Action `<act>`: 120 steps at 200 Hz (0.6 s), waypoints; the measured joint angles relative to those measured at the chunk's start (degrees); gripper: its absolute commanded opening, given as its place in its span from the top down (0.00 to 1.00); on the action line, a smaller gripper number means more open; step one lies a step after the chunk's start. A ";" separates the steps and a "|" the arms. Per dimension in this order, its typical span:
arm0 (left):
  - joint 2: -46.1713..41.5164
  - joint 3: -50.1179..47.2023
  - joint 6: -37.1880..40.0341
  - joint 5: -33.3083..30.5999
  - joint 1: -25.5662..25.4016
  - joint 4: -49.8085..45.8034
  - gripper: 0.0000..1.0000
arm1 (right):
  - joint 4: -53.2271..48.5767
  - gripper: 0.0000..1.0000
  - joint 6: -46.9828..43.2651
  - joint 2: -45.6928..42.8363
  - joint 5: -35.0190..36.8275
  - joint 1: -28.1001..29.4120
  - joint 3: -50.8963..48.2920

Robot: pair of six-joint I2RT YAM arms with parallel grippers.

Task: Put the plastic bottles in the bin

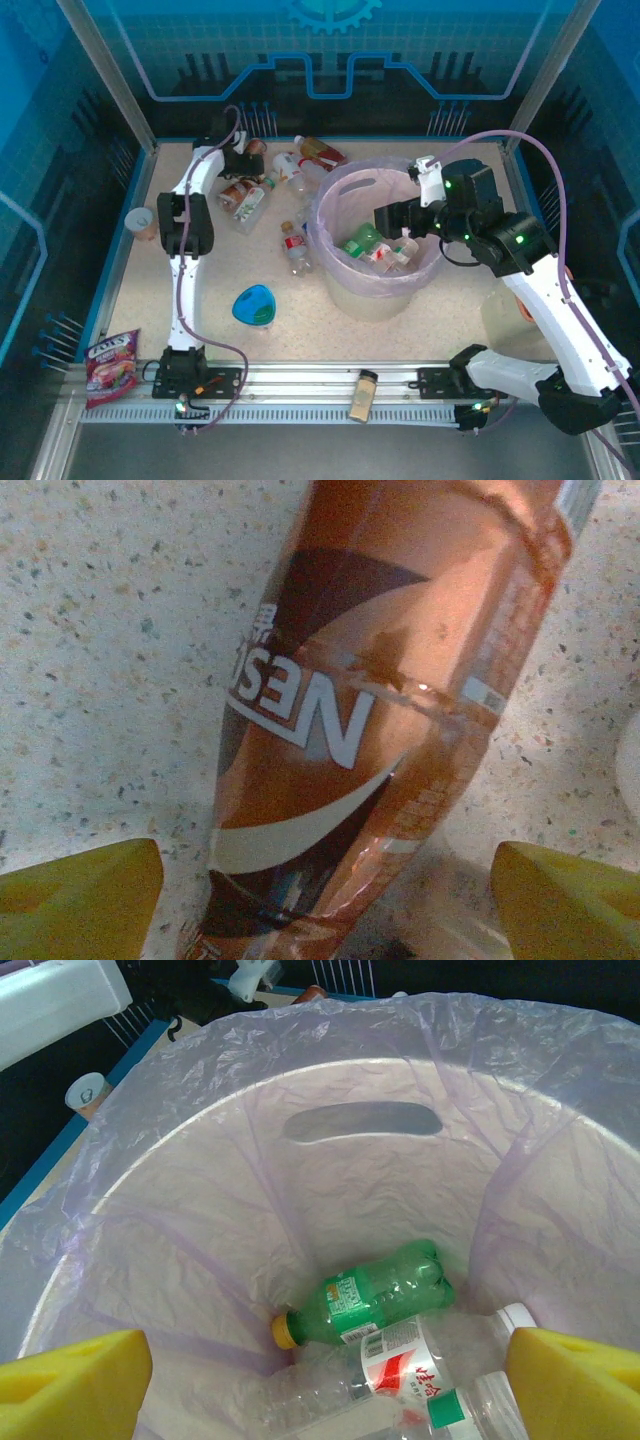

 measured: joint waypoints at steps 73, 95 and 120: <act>0.22 0.00 0.37 -0.76 0.00 -0.74 0.53 | 0.02 0.08 0.74 0.00 -0.20 0.00 -0.07; -0.48 -2.01 0.37 -0.76 0.00 1.18 0.57 | 0.02 0.08 0.74 -0.07 -0.20 0.00 -0.07; -3.41 -6.73 0.35 -0.79 0.00 3.23 0.58 | 0.04 0.09 0.74 -0.31 -0.20 0.00 -0.07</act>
